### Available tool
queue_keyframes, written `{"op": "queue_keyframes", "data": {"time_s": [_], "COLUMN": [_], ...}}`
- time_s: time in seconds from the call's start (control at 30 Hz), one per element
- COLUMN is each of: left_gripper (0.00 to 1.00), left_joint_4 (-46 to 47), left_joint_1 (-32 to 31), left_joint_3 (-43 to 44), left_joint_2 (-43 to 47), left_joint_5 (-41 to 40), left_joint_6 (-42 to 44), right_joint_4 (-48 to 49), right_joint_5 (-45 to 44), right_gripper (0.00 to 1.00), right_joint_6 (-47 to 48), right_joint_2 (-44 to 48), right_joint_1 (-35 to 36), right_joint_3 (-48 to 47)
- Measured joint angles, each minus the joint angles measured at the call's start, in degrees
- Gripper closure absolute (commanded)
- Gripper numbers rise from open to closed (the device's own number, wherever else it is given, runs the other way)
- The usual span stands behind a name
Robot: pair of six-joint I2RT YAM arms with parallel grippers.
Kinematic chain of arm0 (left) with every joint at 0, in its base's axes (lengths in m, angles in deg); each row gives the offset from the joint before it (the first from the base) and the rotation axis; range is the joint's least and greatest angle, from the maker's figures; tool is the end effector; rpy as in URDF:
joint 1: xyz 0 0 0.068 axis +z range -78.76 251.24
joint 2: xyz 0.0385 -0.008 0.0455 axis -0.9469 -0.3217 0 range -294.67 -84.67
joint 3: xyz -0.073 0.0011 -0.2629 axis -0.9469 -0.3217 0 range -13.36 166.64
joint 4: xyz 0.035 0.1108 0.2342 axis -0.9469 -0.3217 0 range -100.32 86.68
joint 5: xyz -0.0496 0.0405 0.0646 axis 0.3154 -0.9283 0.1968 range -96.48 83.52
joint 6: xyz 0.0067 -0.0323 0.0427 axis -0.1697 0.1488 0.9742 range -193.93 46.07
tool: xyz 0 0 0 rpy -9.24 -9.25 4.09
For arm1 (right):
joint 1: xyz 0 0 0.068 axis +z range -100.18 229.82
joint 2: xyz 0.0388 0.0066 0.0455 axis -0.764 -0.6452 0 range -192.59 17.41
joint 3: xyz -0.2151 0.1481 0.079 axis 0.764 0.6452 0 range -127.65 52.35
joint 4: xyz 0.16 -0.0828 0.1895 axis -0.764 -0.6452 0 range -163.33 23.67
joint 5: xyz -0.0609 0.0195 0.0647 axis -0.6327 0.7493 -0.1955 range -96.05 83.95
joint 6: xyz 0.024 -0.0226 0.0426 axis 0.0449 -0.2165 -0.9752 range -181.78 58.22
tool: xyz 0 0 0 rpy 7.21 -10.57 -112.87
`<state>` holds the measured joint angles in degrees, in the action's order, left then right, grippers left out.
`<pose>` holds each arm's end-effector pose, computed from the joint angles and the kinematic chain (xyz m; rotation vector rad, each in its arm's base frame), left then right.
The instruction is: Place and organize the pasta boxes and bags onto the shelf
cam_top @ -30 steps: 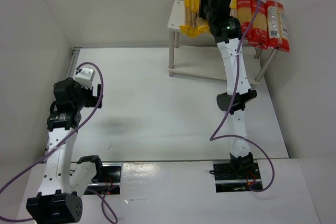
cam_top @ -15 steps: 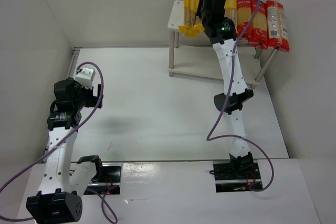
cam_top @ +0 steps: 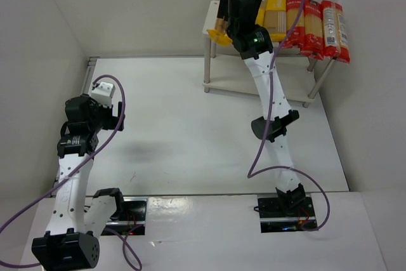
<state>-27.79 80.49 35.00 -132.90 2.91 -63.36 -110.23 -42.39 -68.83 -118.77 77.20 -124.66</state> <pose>0.1869 0.0245 0.3260 0.1281 1.9860 0.0600 0.4175 0.1925 0.4965 0.1999 1.6017 -0.0509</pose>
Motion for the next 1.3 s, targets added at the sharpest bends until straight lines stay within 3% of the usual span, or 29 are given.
{"op": "queue_keyframes", "data": {"time_s": [0.23,0.43,0.57,0.8,0.9,1.03,1.13,1.3], "left_gripper": [0.00,0.00,0.00,0.00,0.00,0.00,0.00,0.00], "left_joint_4": [0.0,0.0,-0.1,-0.8,-0.8,-0.8,-1.0,-2.2], "left_joint_1": [0.0,0.0,0.0,0.2,1.0,2.4,3.9,8.0], "left_joint_3": [0.0,0.0,0.0,0.0,0.0,0.0,0.0,0.0], "left_joint_2": [0.3,1.4,2.3,5.4,6.7,8.1,8.8,10.1], "left_joint_5": [0.2,0.7,1.6,3.1,3.4,4.0,4.5,5.6], "left_joint_6": [0.0,0.0,0.0,-0.2,-0.7,-2.3,-3.7,-5.0], "right_joint_4": [0.4,1.4,3.5,14.9,18.2,20.0,20.3,19.8], "right_joint_5": [-2.1,-2.3,-1.6,1.6,7.6,13.3,17.4,24.0], "right_gripper": [0.10,0.02,0.01,0.01,0.01,0.01,0.01,0.01], "right_joint_6": [0.0,-0.6,-1.0,0.2,2.1,3.8,5.7,8.0], "right_joint_2": [4.7,17.1,29.8,59.2,69.9,79.8,85.6,93.0], "right_joint_1": [1.0,1.4,2.8,3.5,-0.2,-8.7,-11.2,-18.6], "right_joint_3": [2.4,14.1,29.0,74.9,92.2,108.7,118.7,125.2]}}
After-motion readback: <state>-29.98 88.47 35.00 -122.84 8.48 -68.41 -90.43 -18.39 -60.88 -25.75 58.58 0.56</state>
